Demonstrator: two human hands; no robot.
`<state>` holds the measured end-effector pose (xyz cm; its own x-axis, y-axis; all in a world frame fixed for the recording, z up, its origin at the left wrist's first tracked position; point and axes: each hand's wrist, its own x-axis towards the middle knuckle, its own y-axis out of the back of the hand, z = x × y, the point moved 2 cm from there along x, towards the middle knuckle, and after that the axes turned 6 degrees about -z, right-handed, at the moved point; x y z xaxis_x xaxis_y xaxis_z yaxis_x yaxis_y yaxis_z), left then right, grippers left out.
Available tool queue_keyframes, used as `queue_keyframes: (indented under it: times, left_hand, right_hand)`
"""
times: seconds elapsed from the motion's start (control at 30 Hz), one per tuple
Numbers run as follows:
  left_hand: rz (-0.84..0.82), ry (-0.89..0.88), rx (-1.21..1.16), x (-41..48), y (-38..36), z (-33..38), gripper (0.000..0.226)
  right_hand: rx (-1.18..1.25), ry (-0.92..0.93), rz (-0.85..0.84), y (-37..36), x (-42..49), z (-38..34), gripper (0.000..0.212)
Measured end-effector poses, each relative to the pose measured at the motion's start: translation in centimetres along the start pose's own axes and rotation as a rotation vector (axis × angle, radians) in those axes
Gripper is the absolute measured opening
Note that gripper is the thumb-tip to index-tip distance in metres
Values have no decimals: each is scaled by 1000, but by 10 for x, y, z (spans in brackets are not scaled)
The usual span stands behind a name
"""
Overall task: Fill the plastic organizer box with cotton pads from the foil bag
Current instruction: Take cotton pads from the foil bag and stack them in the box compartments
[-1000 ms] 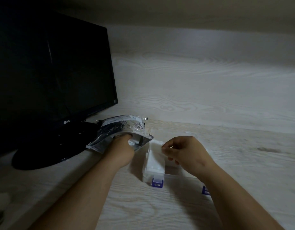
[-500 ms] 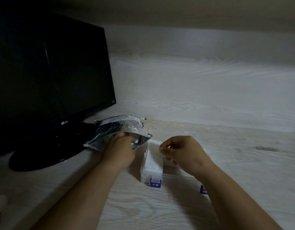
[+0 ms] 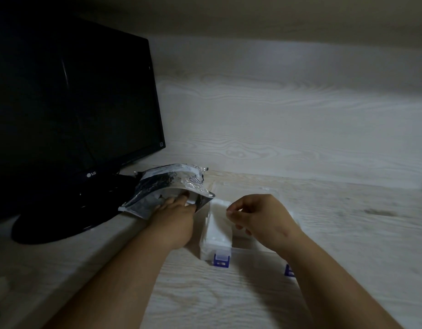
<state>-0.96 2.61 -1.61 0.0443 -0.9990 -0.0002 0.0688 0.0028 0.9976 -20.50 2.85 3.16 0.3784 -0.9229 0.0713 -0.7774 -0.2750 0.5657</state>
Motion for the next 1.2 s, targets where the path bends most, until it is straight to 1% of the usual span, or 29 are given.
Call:
queue_keyframes:
  times: [0.43, 0.7, 0.87, 1.03, 1.13, 1.2]
  left_hand:
    - [25, 14, -34, 0, 1, 1, 51]
    - [18, -3, -24, 1, -1, -2, 63]
    - [74, -3, -25, -1, 3, -1, 66]
    - [247, -36, -49, -10, 15, 0, 57]
    - [291, -1, -49, -12, 18, -1, 44]
    - [305, 25, -9, -14, 22, 0, 35]
  right_hand:
    - [17, -7, -16, -1, 0, 0, 7]
    - [-14, -3, -17, -2, 2, 2, 8]
    - [-5, -4, -17, -2, 2, 3, 8]
    - [25, -13, -13, -1, 1, 1, 7]
    - [24, -11, -15, -1, 0, 1, 8]
    - [22, -10, -13, -2, 1, 1, 8]
